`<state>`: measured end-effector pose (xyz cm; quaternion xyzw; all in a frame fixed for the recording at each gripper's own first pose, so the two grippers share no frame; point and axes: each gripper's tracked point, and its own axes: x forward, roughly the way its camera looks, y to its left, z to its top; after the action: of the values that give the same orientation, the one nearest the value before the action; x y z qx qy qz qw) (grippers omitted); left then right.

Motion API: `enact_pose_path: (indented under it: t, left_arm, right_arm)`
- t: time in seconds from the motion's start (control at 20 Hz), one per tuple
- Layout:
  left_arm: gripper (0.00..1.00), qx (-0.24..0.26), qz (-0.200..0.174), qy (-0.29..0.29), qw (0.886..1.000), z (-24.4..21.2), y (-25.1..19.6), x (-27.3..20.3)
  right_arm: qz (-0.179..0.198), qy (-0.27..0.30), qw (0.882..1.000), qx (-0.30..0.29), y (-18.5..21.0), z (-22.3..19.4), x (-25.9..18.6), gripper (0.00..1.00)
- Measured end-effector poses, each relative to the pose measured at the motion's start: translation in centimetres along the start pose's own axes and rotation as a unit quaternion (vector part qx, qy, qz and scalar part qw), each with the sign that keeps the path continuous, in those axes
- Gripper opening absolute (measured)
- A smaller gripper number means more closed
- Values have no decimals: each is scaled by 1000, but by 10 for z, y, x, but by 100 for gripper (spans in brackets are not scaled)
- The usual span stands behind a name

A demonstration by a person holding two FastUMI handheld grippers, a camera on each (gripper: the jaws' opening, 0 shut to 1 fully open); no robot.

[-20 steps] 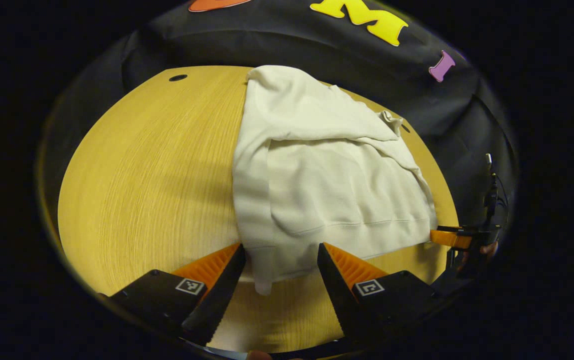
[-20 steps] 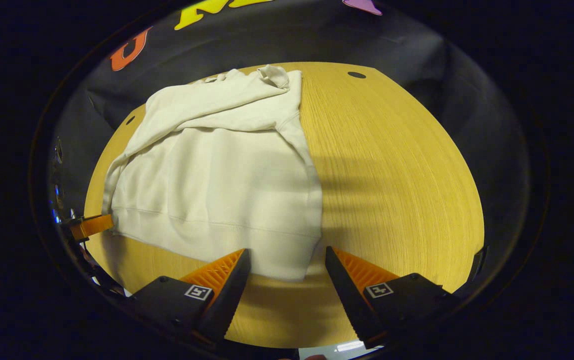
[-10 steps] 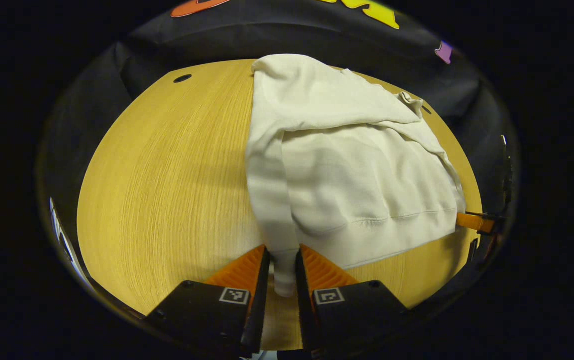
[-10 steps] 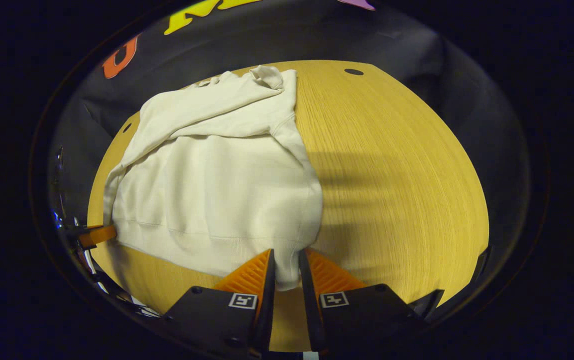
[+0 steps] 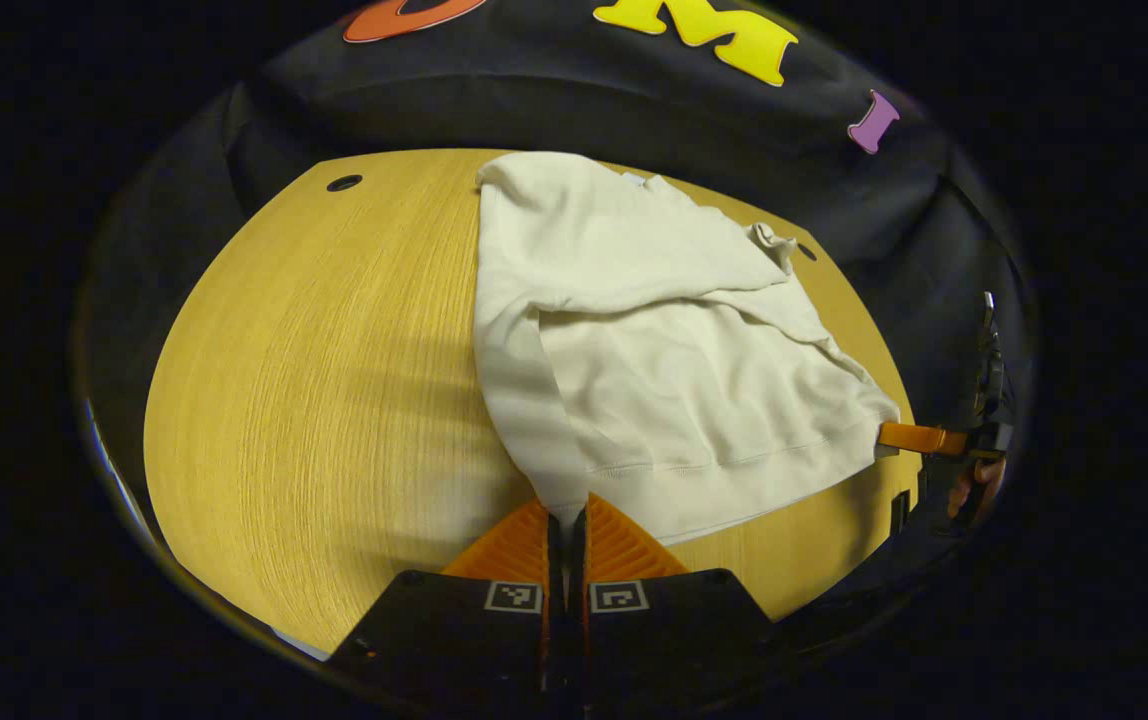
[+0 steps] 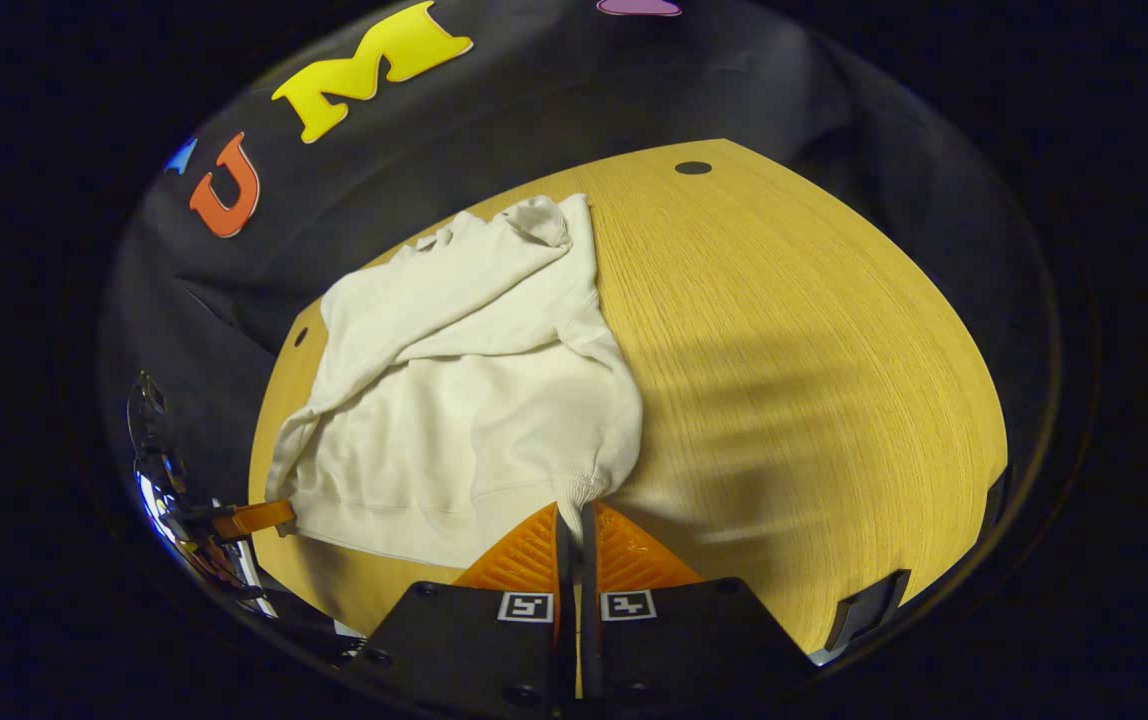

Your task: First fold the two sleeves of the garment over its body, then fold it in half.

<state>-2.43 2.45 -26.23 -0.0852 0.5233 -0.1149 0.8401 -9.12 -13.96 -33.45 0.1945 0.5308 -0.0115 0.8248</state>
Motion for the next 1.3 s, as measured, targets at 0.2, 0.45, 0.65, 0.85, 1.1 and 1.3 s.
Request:
enact_pose_path:
  t: [0.2,0.45,0.65,0.85,1.1,1.3]
  left_arm:
    - [4,27,-1,-39,999,38,-3,-17]
    - [3,21,-22,-105,994,127,-27,-46]
    - [4,12,-23,-145,989,192,-34,-54]
    - [3,-9,-30,-156,987,243,-42,-56]
    - [4,-46,-31,-162,985,296,-40,-40]
    - [3,-56,-16,-173,983,339,-31,-17]
  right_arm:
    - [27,-39,999,-5,23,44,-24,2]
    - [61,-87,994,-12,65,117,-42,2]
    - [79,-119,989,-25,97,178,-52,2]
    - [89,-125,988,-33,123,229,-42,2]
    - [79,-125,989,-29,137,285,-22,2]
    - [56,-132,989,-28,136,328,8,2]
